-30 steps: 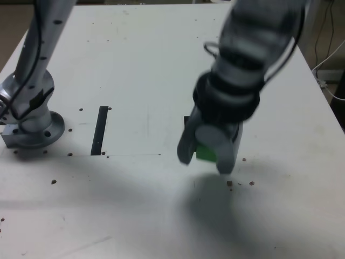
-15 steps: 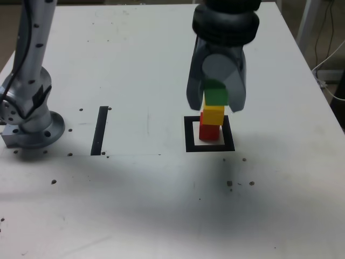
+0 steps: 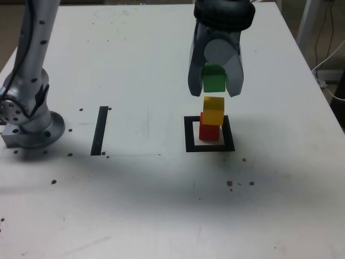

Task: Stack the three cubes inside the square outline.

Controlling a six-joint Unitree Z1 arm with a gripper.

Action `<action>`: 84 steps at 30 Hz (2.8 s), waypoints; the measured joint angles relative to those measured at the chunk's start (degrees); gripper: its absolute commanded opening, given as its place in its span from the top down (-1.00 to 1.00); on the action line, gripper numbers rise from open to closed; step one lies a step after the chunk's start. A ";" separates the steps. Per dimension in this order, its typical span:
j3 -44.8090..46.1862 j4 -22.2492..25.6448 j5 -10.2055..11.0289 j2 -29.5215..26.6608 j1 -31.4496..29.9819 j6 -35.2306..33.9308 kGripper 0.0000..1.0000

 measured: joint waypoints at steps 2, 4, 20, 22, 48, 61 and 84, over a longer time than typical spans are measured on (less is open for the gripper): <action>0.00 -0.09 -0.32 0.63 0.23 0.39 0.49; 0.00 -0.19 -0.74 1.22 0.56 0.88 0.49; 0.03 -0.67 -2.12 3.67 0.78 2.00 0.49; 0.16 -0.68 -2.15 3.68 0.85 2.08 0.49; 1.71 -1.05 -3.05 3.75 0.94 3.87 -0.95; 2.26 -1.17 -0.85 1.70 0.94 3.78 -0.99; 30.90 -4.93 4.90 -19.83 0.93 -3.89 -1.00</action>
